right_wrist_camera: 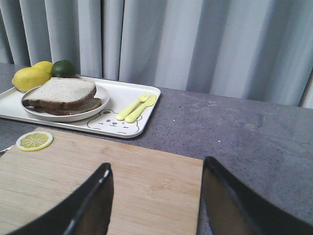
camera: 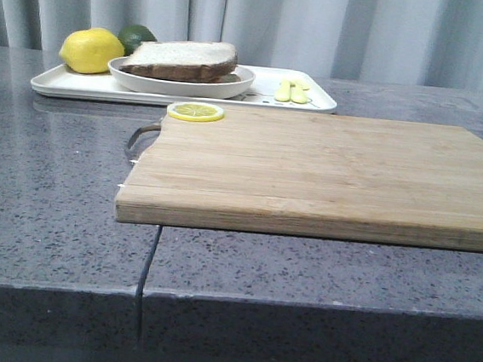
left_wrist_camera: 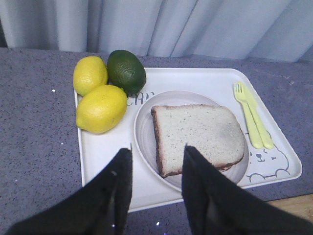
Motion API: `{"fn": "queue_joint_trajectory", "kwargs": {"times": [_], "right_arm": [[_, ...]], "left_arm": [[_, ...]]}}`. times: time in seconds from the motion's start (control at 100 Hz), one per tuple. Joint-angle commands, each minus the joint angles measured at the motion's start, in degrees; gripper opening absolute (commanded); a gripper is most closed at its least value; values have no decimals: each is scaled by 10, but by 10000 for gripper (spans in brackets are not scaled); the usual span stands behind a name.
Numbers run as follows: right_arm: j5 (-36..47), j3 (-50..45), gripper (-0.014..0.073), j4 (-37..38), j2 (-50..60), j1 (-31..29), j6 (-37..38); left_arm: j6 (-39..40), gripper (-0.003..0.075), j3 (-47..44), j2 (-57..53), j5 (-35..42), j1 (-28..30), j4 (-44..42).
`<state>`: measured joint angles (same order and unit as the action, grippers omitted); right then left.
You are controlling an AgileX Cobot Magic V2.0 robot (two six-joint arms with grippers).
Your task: Place bread and move sandwich to tray
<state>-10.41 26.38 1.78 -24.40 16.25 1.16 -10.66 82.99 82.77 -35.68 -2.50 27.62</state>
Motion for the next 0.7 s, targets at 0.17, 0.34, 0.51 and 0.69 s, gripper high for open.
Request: {"fn": "queue_joint_trajectory", "kwargs": {"times": [0.17, 0.34, 0.51, 0.69], "right_arm": [[51, 16, 422, 5, -1, -3, -3], [51, 16, 422, 5, -1, -3, -3], [54, 16, 381, 6, -1, -3, -12], [53, 16, 327, 12, -1, -3, -34]], "left_arm": [[-34, 220, -237, -227, 281, -46, 16], [-34, 220, -351, -330, 308, -61, 17], [-34, 220, -468, -419, 350, -61, 17], [-34, 220, -567, -510, 382, -61, 17]]}}
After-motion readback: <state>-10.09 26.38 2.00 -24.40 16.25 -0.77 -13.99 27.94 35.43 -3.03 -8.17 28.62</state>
